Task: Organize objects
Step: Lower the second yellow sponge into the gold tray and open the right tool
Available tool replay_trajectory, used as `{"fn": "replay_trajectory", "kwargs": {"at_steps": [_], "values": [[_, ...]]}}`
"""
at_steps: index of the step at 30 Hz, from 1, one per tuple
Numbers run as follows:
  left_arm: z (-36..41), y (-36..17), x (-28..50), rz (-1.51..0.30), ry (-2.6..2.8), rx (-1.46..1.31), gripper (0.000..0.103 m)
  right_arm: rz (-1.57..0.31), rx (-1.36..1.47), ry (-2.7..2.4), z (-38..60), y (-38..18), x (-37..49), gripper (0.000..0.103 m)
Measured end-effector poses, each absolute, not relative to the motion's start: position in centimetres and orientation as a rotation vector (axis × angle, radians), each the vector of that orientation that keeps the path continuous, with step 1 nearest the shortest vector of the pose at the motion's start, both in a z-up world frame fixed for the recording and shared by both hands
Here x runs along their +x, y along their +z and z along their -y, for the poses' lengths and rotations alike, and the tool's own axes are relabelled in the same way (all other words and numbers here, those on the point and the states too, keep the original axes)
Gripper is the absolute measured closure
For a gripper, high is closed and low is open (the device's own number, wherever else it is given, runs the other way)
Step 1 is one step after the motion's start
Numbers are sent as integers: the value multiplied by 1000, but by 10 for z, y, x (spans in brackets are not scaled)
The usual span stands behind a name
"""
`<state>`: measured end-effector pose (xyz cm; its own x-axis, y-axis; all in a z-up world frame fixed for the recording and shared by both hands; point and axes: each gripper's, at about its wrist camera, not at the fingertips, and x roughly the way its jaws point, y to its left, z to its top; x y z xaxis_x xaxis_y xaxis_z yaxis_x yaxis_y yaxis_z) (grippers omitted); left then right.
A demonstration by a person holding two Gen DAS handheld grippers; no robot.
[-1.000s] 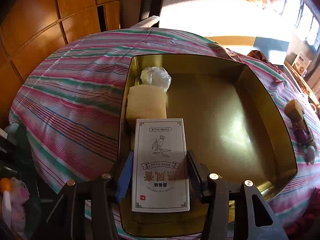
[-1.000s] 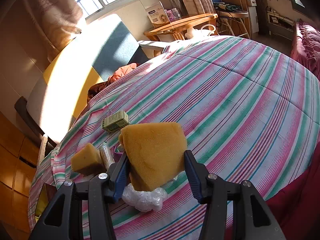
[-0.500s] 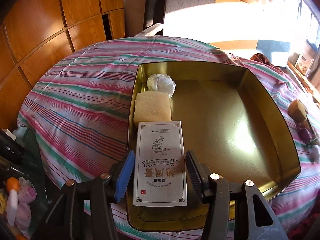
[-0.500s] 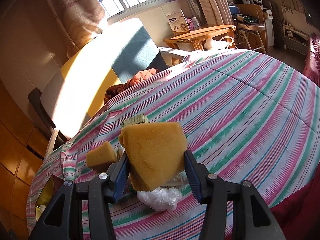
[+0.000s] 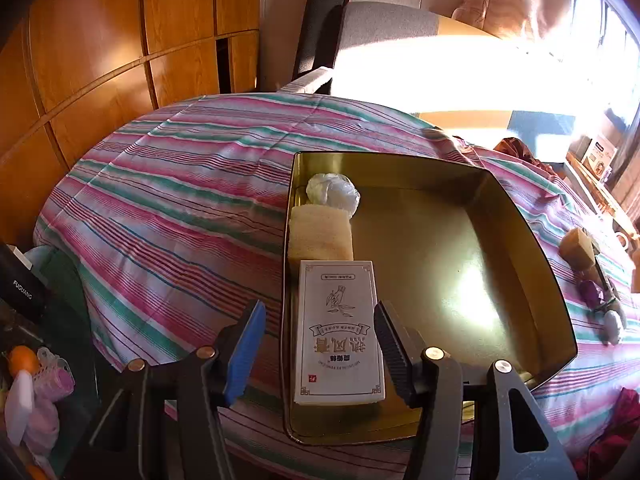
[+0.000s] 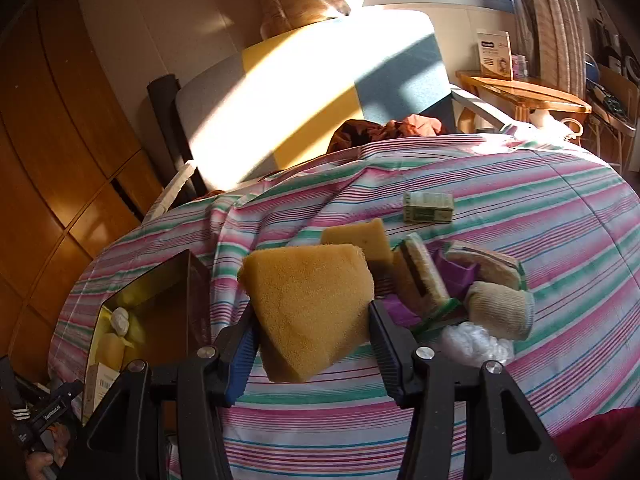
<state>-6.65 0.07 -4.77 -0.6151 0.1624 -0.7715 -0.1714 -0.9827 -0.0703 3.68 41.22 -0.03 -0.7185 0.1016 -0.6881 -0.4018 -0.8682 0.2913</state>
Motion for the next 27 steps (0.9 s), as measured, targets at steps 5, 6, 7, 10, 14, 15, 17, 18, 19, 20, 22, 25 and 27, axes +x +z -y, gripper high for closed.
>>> {"fn": "replay_trajectory", "kwargs": {"at_steps": [5, 6, 7, 10, 14, 15, 17, 18, 19, 20, 22, 25, 27], "values": [[7, -42, -61, -11, 2692, -1239, 41, -554, -1176, 2736, -344, -6, -12, 50], [9, -42, -60, -8, 2695, -1237, 41, -542, -1213, 2753, -331, -8, -22, 50], [11, -42, -59, -1, 2696, -1236, 41, -526, -1248, 2767, -319, -10, -30, 50], [15, -42, -58, 22, 2693, -1240, 40, -467, -1333, 2800, -288, -18, -52, 50], [18, -45, -55, 32, 2688, -1241, 40, -431, -1422, 2810, -260, -30, -72, 50], [18, -46, -54, 33, 2684, -1244, 40, -431, -1443, 2809, -256, -33, -77, 50], [19, -48, -54, 36, 2679, -1250, 40, -428, -1483, 2806, -248, -39, -85, 50], [19, -49, -54, 37, 2677, -1252, 40, -423, -1502, 2802, -245, -43, -89, 50], [19, -50, -53, 38, 2674, -1255, 40, -419, -1522, 2797, -242, -46, -93, 50], [18, -50, -53, 38, 2672, -1257, 40, -416, -1542, 2792, -239, -49, -98, 50], [18, -51, -54, 38, 2669, -1258, 40, -414, -1576, 2781, -234, -54, -107, 50], [18, -52, -54, 36, 2665, -1255, 40, -408, -1618, 2769, -228, -60, -124, 50], [18, -52, -53, 33, 2666, -1248, 36, -396, -1648, 2757, -221, -64, -138, 50]]}}
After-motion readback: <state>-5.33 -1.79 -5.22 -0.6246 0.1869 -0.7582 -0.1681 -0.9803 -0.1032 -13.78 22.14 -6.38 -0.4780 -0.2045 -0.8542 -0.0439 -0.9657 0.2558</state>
